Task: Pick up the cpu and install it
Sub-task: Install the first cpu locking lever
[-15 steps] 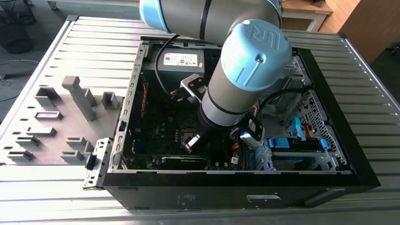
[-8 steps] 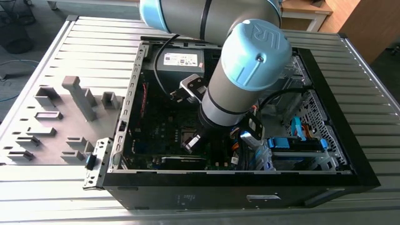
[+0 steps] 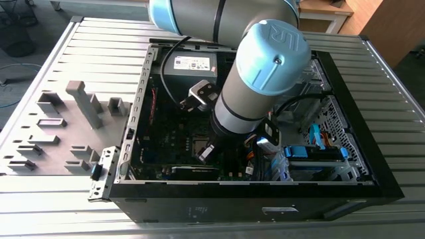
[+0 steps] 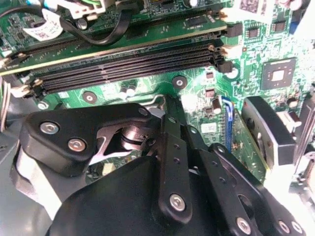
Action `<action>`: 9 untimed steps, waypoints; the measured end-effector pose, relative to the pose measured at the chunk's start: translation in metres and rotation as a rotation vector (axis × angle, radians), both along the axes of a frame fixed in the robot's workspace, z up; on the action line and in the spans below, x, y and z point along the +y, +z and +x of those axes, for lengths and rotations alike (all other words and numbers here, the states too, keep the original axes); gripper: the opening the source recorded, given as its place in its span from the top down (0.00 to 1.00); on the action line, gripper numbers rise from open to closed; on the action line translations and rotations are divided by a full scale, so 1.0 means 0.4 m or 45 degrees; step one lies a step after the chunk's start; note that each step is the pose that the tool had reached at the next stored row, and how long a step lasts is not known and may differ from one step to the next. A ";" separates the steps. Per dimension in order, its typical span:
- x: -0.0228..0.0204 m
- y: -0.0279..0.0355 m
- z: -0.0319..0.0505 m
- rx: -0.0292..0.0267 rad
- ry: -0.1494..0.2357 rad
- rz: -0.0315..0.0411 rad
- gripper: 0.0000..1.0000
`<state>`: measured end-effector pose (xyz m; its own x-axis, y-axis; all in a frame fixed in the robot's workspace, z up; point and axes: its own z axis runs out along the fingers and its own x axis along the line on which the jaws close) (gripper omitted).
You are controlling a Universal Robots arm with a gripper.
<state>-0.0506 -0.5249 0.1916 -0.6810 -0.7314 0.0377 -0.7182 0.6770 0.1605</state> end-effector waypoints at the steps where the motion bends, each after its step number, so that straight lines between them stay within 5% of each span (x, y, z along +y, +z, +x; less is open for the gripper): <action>1: 0.000 0.000 0.001 0.0000 0.010 0.0008 0.89; 9: 0.001 0.004 0.003 0.0000 0.047 0.0034 0.89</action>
